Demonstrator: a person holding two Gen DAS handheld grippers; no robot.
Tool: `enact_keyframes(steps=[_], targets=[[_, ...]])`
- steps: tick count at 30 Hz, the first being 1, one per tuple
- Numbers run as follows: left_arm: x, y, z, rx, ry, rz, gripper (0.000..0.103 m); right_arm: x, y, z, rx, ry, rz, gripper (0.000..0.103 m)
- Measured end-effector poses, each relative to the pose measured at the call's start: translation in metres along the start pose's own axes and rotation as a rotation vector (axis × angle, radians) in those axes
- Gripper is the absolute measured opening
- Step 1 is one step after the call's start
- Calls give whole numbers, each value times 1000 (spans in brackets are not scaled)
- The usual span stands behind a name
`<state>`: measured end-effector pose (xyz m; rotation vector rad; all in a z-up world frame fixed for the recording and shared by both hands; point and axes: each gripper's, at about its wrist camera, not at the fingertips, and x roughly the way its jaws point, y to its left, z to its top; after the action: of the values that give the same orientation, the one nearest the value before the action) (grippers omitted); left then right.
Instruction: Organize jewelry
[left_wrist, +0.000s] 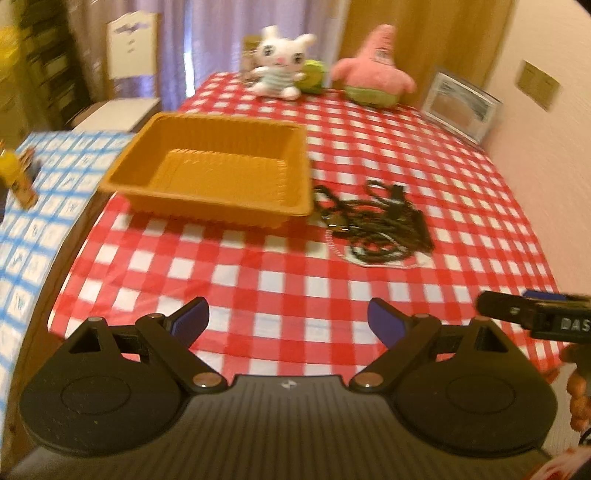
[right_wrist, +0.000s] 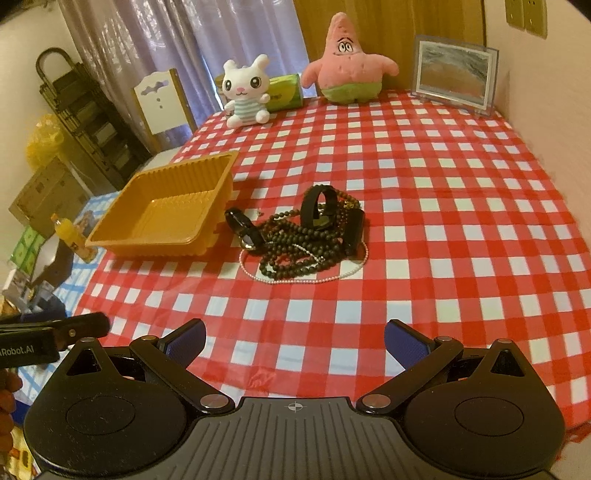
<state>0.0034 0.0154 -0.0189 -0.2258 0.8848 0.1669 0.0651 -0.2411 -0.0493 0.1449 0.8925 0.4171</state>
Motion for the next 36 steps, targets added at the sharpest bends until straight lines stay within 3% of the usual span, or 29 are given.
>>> enact_keyframes(steps=[5,9,13,17,23,30,36], targets=[[19,40,0,-104,-42,100,87,20,-6,6,31,-36,5,102],[40,79,8,-195,-49,129,83,40,-5,17,53,-56,-10,102],[61,113,25,-241,-82,116,81,60,1,31,68,-71,-55,102],[81,140,46,-227,-124,78,79,82,9,46,101,-75,-85,102],[112,171,65,-212,-175,84,78,107,23,63,137,-77,-128,102],[140,204,71,-325,-232,47,77,124,30,72,157,-69,-176,102],[159,209,81,-317,-265,28,61,133,30,74,162,-51,-205,98]])
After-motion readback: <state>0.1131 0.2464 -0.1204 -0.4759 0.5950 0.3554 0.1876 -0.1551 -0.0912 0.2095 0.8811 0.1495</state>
